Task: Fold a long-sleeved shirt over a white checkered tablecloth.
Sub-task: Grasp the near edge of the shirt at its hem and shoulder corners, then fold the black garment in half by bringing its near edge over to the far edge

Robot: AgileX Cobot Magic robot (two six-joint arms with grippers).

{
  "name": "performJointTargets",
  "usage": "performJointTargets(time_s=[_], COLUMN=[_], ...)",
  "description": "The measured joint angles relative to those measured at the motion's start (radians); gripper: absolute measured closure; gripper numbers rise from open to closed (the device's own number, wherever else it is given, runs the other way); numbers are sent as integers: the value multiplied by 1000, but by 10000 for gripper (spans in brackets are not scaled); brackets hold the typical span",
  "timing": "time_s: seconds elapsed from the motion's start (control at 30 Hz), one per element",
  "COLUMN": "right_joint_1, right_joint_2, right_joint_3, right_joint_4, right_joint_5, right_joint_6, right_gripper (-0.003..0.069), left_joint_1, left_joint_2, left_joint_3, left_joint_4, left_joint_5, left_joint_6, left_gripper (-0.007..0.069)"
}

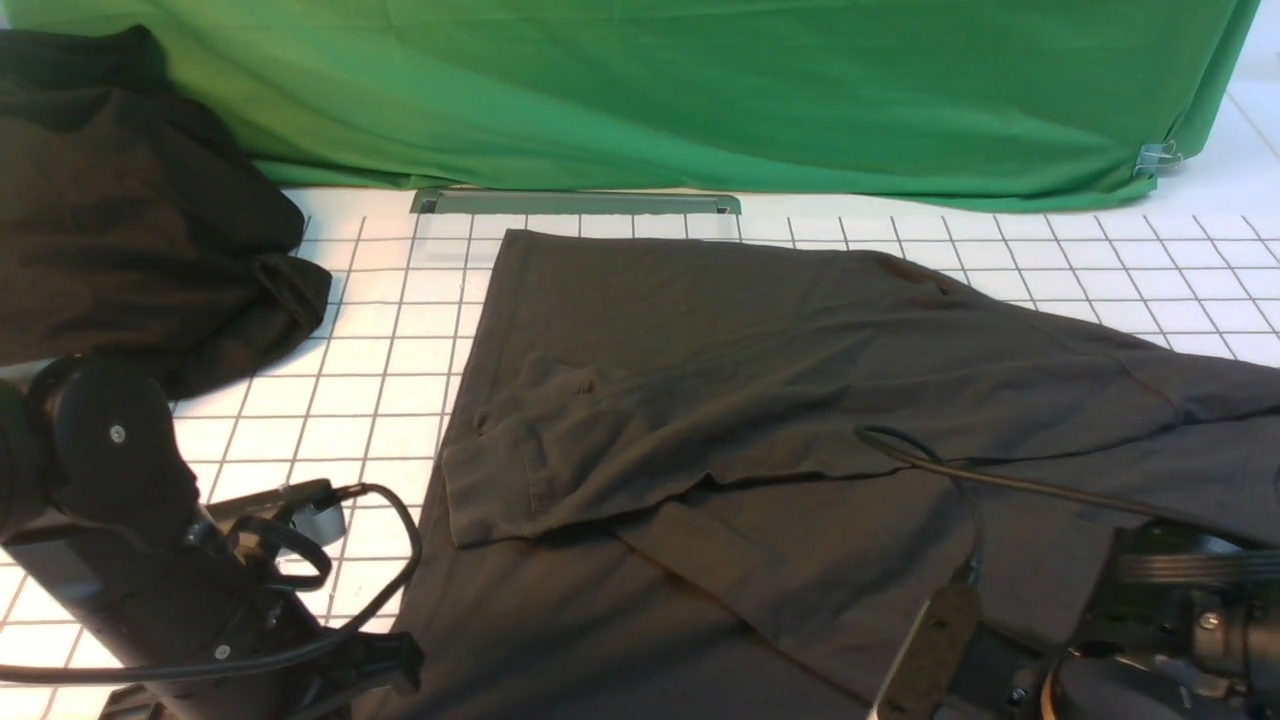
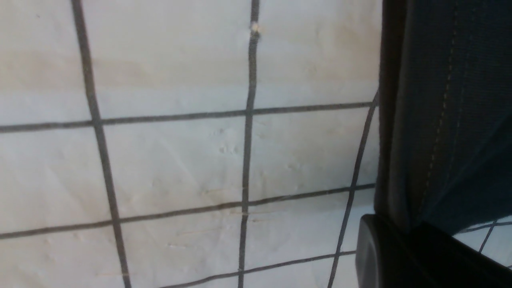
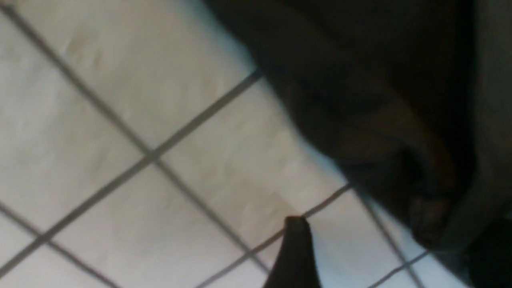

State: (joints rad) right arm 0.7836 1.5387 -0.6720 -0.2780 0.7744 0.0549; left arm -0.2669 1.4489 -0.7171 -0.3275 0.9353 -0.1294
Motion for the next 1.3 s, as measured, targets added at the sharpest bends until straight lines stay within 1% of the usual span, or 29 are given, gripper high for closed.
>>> performJointTargets(time_s=[0.17,0.2,0.23,0.27,0.3,0.33,0.47,0.5,0.53,0.6,0.83,0.9,1.03,1.17,1.3], right_joint_1=[0,1,1,1,1,1,3,3,3,3,3,3,3,3,3], right_joint_2=[12,14,16,23,24,31,41,42,43,44,-43,-95,-176,-224,-288], right_joint_3=[-22,-22,-22,-22,-22,-22,-22,-22,-22,-23,-26,-24,18,51,52], right_joint_4=[-37,-38,-38,-38,-38,-39,-37,-37,-38,-39,-14,32,134,160,153], right_joint_5=[-29,-30,-30,-30,-30,-30,-33,-33,-33,-29,69,114,174,208,237], right_joint_6=[5,5,5,5,5,5,6,6,6,6,6,-1,-55,-55,-55], right_gripper=[202,233,242,279,285,336,498,508,567,613,619,619,619,619,621], left_joint_1=[0,0,0,0,0,0,0,0,0,0,0,0,0,0,0], left_joint_2=[0,0,0,0,0,0,0,0,0,0,-28,-68,-162,-255,-322], left_joint_3=[0,0,0,0,0,0,0,0,0,-5,-11,0,7,7,18], left_joint_4=[0,0,0,0,0,0,0,-1,-1,-1,-25,-39,-49,-90,-123], left_joint_5=[0,0,0,0,0,0,0,0,0,13,81,134,224,260,268], left_joint_6=[3,3,3,3,3,3,9,13,26,42,66,72,74,56,39], left_gripper=[604,604,604,604,604,604,604,604,604,604,604,604,603,601,596])
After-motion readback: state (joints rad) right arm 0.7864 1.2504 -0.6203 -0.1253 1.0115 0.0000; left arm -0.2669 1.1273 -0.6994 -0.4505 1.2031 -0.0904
